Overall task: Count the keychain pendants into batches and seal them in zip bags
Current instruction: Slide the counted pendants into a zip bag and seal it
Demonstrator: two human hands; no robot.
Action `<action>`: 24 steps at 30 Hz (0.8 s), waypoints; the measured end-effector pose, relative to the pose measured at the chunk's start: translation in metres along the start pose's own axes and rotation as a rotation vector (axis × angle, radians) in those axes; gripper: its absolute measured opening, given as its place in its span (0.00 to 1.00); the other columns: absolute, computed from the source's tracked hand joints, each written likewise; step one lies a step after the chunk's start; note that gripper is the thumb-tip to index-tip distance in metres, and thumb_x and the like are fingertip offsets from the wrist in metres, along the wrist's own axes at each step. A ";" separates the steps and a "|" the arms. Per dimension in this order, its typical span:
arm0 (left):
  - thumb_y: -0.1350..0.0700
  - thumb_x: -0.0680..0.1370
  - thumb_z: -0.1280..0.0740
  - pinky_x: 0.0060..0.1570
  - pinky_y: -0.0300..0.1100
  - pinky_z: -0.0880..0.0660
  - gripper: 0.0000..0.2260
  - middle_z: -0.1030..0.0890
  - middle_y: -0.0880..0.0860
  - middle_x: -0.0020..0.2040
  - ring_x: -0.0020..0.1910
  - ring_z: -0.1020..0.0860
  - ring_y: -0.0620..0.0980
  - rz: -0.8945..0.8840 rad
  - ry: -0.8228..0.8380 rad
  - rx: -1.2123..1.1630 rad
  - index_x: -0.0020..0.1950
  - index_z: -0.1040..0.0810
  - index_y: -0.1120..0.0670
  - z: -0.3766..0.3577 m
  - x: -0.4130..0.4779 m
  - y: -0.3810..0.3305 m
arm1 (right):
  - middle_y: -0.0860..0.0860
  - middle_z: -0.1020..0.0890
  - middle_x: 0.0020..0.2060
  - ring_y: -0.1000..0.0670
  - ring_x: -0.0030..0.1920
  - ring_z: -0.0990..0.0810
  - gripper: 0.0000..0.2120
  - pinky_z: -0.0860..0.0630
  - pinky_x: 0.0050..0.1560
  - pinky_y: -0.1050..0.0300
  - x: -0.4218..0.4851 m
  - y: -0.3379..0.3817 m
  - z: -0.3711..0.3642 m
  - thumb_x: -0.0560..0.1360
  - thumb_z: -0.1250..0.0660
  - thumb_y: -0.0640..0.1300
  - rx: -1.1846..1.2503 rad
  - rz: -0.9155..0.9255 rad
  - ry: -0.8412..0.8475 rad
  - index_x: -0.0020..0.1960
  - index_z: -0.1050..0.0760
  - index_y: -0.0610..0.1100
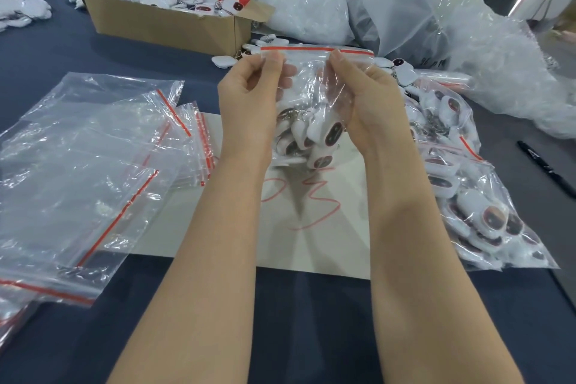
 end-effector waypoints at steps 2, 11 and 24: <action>0.58 0.78 0.34 0.41 0.37 0.26 0.07 0.19 0.44 0.32 0.32 0.24 0.38 0.031 0.017 -0.014 0.40 0.23 0.54 -0.002 0.000 0.003 | 0.51 0.18 0.31 0.54 0.34 0.22 0.14 0.26 0.39 0.62 0.001 0.000 0.000 0.76 0.30 0.41 -0.001 0.002 -0.003 0.31 0.19 0.45; 0.59 0.77 0.32 0.42 0.35 0.27 0.06 0.20 0.49 0.35 0.36 0.24 0.43 0.073 0.053 0.007 0.39 0.22 0.53 -0.007 0.000 0.006 | 0.50 0.18 0.31 0.53 0.30 0.22 0.12 0.26 0.34 0.61 0.000 -0.003 -0.009 0.74 0.29 0.43 -0.089 -0.035 0.067 0.32 0.18 0.43; 0.60 0.74 0.29 0.36 0.33 0.27 0.05 0.20 0.43 0.29 0.29 0.24 0.37 0.098 0.097 0.000 0.39 0.20 0.53 -0.011 -0.002 0.010 | 0.49 0.16 0.31 0.54 0.32 0.18 0.10 0.23 0.36 0.63 -0.003 0.000 -0.014 0.75 0.31 0.36 -0.051 -0.005 0.138 0.36 0.18 0.43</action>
Point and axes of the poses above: each hand's wrist, its own x-axis towards the middle knuckle, its own z-axis out of the back of the hand, y = z × x, the point moved 9 cm from there along x, towards the middle knuckle
